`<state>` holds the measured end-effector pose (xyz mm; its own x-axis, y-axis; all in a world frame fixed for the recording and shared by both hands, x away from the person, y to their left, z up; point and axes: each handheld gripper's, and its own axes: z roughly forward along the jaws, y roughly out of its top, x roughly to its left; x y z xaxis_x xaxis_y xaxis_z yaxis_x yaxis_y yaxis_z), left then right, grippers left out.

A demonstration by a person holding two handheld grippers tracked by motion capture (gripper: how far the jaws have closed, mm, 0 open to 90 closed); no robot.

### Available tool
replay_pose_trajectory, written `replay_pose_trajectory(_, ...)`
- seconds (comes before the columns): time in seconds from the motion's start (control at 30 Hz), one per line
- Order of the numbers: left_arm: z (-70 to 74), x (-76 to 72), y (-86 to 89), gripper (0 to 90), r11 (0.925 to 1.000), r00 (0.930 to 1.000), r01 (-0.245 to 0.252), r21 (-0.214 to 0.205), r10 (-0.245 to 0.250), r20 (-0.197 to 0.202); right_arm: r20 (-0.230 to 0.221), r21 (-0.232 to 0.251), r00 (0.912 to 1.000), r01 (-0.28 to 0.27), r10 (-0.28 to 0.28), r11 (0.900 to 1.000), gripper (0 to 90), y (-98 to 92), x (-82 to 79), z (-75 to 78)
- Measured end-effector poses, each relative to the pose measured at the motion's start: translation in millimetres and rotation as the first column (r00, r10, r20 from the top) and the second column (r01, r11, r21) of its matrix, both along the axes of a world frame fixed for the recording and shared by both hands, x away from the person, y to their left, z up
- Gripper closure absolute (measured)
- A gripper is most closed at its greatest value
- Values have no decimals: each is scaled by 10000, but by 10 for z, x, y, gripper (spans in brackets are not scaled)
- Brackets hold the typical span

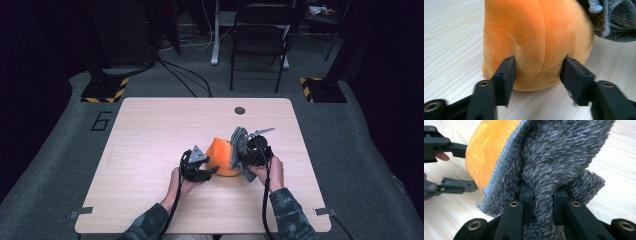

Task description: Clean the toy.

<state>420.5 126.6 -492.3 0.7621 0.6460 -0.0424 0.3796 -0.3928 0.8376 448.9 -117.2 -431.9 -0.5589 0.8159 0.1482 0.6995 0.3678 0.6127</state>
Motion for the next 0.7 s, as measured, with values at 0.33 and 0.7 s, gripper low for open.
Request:
replay_pose_trajectory(0.33, -6, -11, -2, 736, 9985, 9998, -178, -512, 178, 0, 587, -205, 9983, 59, -47, 9998, 758, 14, -33, 167)
replay_pose_trajectory(0.7, 32, -77, -90, 751, 9982, 10000, -19, -603, 19, 6, 1527, -537, 9856, -651, 727, 9964, 760, 360, -191, 251)
